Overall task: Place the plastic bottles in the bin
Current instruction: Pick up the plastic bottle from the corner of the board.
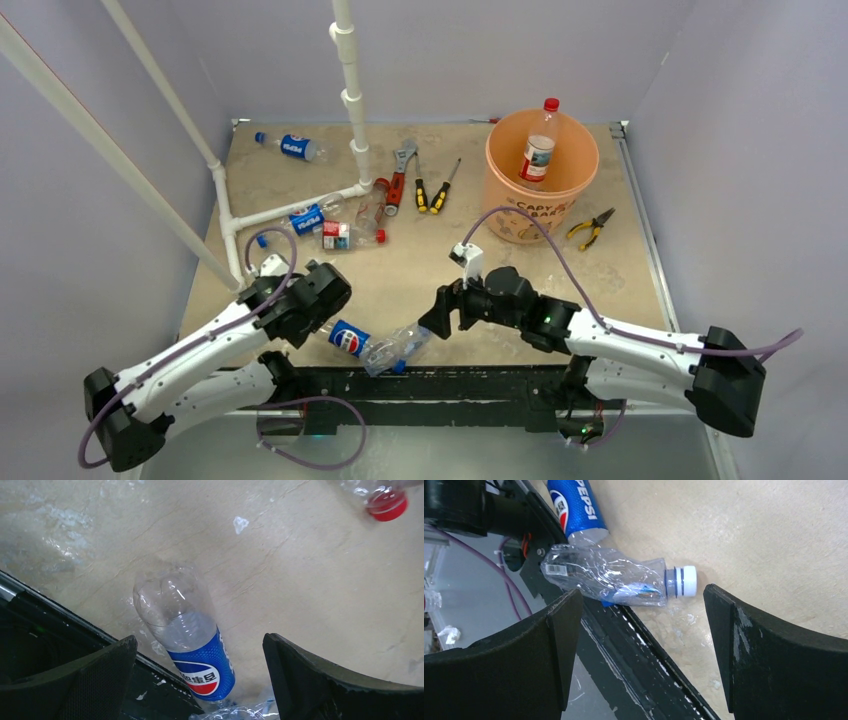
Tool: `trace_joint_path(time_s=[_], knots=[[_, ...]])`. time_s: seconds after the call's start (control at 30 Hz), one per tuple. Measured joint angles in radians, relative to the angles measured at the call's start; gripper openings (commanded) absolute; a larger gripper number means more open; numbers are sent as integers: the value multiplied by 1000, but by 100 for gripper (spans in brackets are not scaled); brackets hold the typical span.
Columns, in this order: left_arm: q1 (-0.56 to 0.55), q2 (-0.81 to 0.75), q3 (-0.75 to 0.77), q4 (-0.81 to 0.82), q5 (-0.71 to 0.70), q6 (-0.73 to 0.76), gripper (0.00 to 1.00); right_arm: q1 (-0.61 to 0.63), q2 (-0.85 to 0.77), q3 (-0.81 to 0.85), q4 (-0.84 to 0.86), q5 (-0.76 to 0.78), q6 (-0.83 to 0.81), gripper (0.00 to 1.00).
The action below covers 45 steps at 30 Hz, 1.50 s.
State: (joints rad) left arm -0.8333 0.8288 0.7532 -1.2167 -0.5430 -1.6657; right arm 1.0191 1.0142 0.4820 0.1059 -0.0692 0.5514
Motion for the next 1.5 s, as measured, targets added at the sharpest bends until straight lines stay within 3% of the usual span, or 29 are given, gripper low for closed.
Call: trace_joint_path(time_s=[0.13,0.4,0.73,1.03,1.2,1.5], knots=[[0,64,-38,29,57,-25,96,0,-31,0,14,9,14,91],[0,39,-177,130,110,-44,96,2,-77,0,12,31,17,91],[0,195,-203,269,119,-26,91,2,-98,0,10,35,17,91],[0,187,-245,322,97,-26,84,2,-127,-5,5,51,17,91],[1,154,-265,348,71,-26,77,2,-151,-17,-13,53,18,91],[2,137,-284,391,48,0,55,2,-170,-24,-26,63,21,91]])
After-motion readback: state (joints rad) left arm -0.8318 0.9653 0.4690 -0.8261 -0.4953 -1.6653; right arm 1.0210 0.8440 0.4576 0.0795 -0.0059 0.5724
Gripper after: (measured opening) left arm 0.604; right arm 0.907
